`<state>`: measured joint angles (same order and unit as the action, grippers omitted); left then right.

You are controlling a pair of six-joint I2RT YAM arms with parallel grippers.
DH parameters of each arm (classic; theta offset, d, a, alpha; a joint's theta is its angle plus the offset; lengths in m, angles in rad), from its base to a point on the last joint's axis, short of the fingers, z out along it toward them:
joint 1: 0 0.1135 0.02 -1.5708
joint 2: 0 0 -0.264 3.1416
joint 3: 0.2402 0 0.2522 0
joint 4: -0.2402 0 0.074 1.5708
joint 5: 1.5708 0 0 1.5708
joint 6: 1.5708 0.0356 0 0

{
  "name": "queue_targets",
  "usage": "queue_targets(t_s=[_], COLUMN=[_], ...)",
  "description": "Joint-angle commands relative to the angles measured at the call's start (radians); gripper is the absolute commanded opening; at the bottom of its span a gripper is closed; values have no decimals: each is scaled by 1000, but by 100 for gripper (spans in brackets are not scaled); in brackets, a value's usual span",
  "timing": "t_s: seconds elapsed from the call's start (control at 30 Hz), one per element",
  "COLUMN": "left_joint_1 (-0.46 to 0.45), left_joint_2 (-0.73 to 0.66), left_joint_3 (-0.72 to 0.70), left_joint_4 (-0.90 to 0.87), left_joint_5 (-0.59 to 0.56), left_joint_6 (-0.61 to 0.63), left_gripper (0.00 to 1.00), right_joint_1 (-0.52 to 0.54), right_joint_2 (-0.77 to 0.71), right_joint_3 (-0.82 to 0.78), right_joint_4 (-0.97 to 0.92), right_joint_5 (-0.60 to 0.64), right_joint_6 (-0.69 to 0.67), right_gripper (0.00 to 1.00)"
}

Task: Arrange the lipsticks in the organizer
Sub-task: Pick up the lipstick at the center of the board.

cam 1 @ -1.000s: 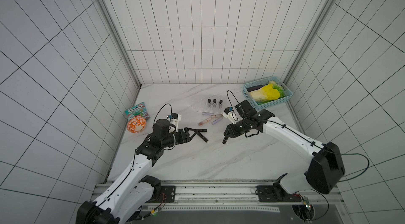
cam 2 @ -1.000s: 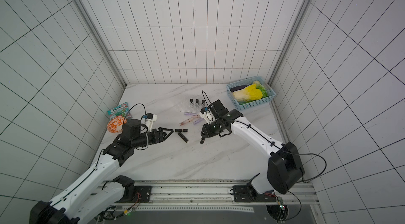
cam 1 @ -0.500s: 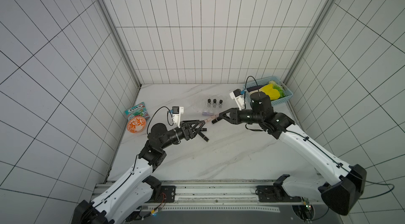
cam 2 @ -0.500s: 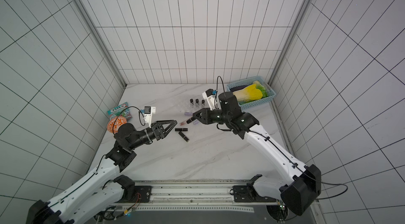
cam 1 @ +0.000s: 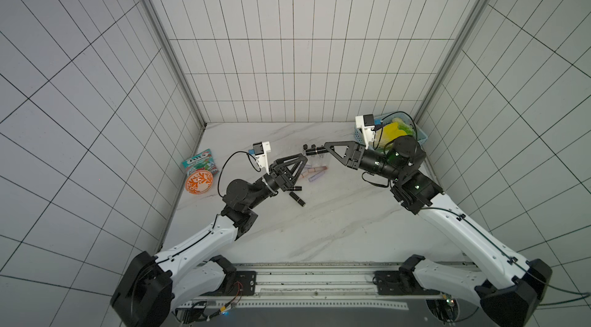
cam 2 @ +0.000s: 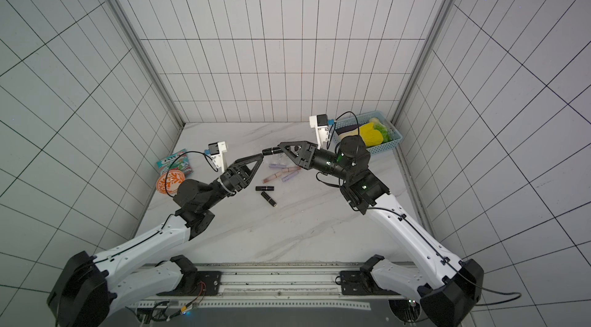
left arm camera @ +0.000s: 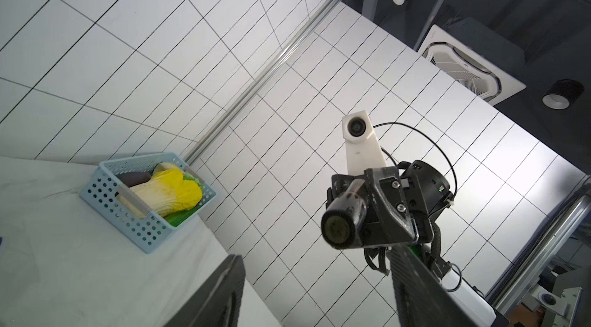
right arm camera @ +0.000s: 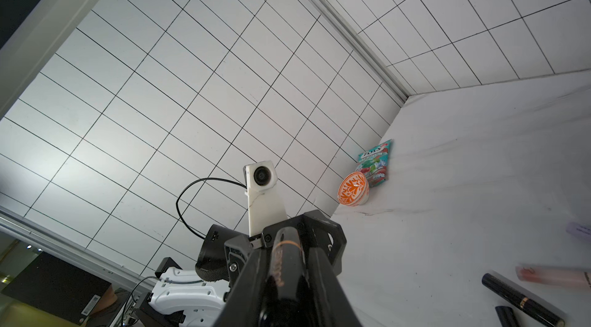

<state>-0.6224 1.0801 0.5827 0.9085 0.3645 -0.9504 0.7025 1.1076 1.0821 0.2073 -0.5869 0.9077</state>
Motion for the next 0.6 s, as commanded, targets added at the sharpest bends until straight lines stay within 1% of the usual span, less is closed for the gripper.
queue_targets(t_s=[0.0, 0.17, 0.23, 0.33, 0.57], left_joint_1=[-29, -71, -78, -81, -80], left_joint_2=[10, 35, 43, 46, 31], left_joint_3=[52, 99, 101, 99, 102], left_joint_4=[89, 65, 72, 72, 46], left_joint_5=[-57, -57, -60, -58, -70], left_joint_6=[22, 56, 56, 56, 71], left_gripper=[70, 65, 60, 55, 49], right_joint_1=[9, 20, 26, 32, 52], right_joint_2=[-22, -6, -2, -2, 19], right_joint_3=[-31, -44, -41, -45, -39], right_joint_4=[92, 141, 149, 161, 178], right_joint_5=[23, 12, 11, 21, 17], right_joint_6=[44, 73, 75, 78, 86], right_gripper=[25, 25, 25, 25, 25])
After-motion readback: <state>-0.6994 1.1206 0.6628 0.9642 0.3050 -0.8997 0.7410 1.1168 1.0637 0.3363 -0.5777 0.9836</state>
